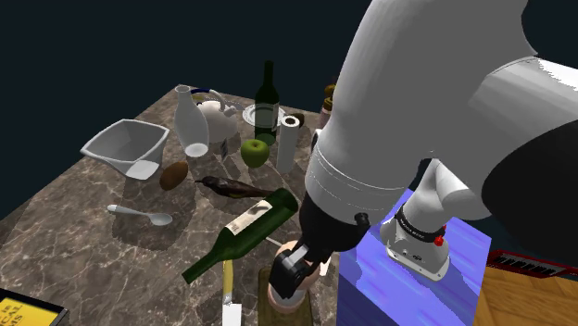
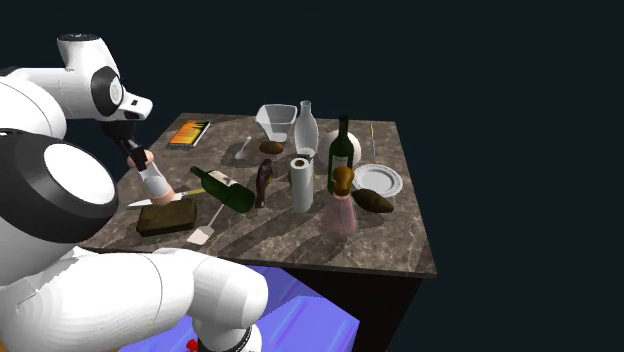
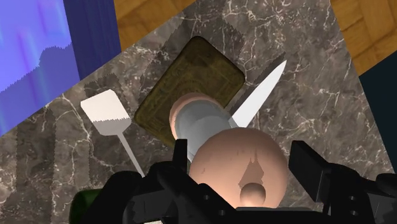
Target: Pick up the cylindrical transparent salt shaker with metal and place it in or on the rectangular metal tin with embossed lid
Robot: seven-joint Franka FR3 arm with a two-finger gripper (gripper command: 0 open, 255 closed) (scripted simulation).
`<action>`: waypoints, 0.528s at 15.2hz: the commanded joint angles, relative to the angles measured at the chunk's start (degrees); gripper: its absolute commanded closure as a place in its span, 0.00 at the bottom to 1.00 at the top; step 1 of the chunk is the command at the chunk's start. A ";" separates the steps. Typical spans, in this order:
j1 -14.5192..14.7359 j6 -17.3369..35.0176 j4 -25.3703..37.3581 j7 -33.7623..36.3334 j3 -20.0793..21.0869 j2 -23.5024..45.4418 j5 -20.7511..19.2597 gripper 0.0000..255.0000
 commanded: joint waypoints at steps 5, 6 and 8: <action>0.02 4.78 -3.70 -0.52 2.03 0.93 1.08 1.00; 0.00 5.59 -4.28 -0.60 2.39 1.15 1.24 1.00; -0.08 7.22 -5.39 -0.76 3.14 1.65 1.56 1.00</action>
